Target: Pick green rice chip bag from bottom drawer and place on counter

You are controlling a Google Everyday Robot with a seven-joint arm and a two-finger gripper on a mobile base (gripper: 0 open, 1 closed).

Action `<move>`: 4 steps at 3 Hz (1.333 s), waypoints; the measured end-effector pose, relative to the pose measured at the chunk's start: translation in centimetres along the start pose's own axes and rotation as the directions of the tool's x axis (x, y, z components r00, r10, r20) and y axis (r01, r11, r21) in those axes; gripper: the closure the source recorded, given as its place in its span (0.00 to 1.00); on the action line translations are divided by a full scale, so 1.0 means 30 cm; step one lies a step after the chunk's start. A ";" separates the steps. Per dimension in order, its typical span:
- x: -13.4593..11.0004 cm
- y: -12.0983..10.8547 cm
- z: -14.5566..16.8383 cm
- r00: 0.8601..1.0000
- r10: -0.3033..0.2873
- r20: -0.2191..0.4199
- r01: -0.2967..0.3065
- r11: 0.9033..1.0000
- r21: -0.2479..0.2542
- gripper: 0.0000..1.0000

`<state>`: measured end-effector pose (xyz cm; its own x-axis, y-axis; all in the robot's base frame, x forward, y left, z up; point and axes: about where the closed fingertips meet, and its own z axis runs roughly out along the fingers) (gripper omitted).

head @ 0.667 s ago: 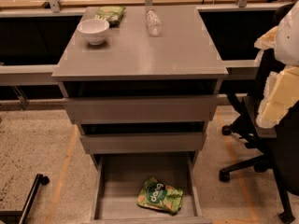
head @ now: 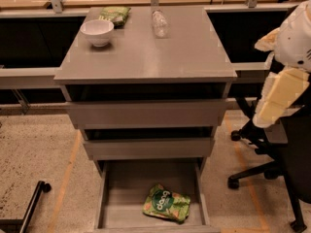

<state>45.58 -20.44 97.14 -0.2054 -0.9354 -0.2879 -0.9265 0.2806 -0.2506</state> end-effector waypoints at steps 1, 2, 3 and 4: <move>-0.076 -0.054 0.077 0.996 -0.016 0.088 0.018 1.000 -0.016 0.00; -0.131 -0.034 0.182 0.991 -0.070 0.111 0.077 0.995 -0.058 0.00; -0.156 0.037 0.310 0.983 -0.144 0.116 0.154 0.985 -0.077 0.00; -0.141 0.080 0.367 0.984 -0.144 0.103 0.155 0.982 -0.111 0.00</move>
Offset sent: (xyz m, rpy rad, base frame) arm 0.0405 0.0719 -0.0752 0.0981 0.0601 0.1968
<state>47.69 -13.44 87.60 -0.0360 -0.9388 -0.3426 -0.9764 0.1061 -0.1881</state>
